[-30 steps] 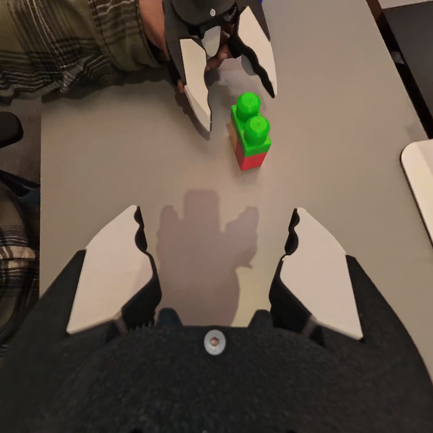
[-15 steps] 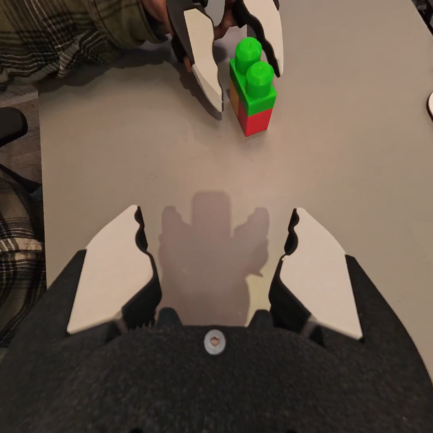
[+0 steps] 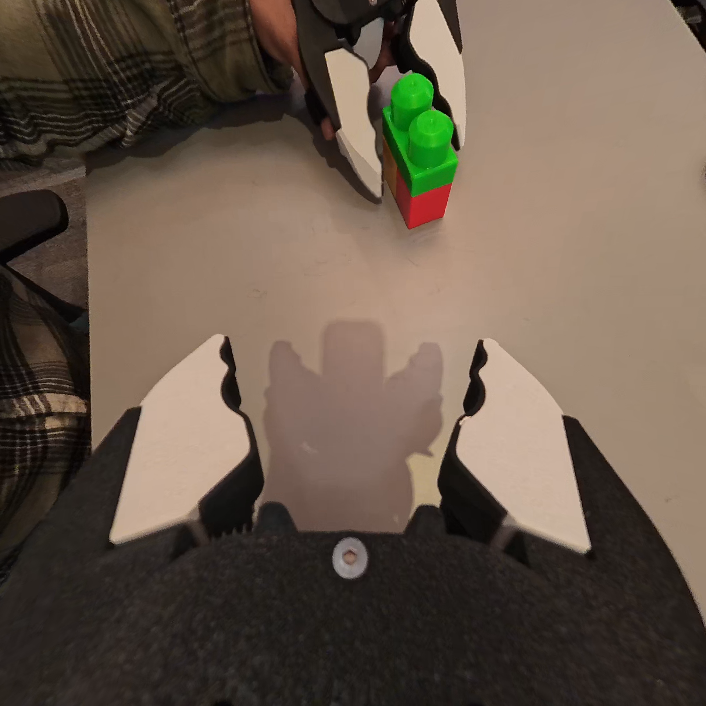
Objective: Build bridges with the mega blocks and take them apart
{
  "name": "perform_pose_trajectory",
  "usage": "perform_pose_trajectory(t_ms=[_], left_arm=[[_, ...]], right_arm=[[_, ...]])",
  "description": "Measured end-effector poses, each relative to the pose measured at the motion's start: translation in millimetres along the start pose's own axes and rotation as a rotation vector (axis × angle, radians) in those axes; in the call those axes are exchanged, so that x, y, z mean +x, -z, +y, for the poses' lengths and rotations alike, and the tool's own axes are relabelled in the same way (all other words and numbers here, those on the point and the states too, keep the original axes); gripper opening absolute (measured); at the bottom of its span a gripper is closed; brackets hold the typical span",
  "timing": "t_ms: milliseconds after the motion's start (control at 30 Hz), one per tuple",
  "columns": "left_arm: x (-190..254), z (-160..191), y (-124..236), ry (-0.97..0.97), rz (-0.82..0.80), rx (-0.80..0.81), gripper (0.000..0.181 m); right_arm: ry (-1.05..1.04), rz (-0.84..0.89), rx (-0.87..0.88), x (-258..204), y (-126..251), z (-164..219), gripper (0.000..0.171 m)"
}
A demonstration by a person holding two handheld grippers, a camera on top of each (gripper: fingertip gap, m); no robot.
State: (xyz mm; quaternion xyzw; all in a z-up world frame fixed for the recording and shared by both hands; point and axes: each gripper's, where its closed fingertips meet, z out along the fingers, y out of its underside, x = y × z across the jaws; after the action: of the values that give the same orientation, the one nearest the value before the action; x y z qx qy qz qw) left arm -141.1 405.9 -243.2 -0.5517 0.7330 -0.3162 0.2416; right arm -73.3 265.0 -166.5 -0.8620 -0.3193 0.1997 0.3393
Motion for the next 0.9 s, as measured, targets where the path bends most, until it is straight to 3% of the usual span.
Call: perform_pose_trajectory(t_ms=[233,367,500,600,900], left_arm=[[4,10,-2,-0.005,0.033,-0.062,0.04],[4,9,-2,0.0,0.028,-0.05,0.039],[12,-16,10,0.068,0.066,0.089,0.039],[22,-32,19,0.076,0.078,0.101,0.038],[73,-81,22,-0.032,0.104,-0.047,0.038]], right_arm=[[0.002,0.004,0.019,-4,2,-3,0.116],[0.0,0.01,0.049,-7,6,-7,0.115],[0.003,0.015,0.091,-12,12,-13,0.113],[0.021,0.036,0.112,-12,19,-18,0.112],[0.221,0.11,0.034,-14,49,-60,0.101]])
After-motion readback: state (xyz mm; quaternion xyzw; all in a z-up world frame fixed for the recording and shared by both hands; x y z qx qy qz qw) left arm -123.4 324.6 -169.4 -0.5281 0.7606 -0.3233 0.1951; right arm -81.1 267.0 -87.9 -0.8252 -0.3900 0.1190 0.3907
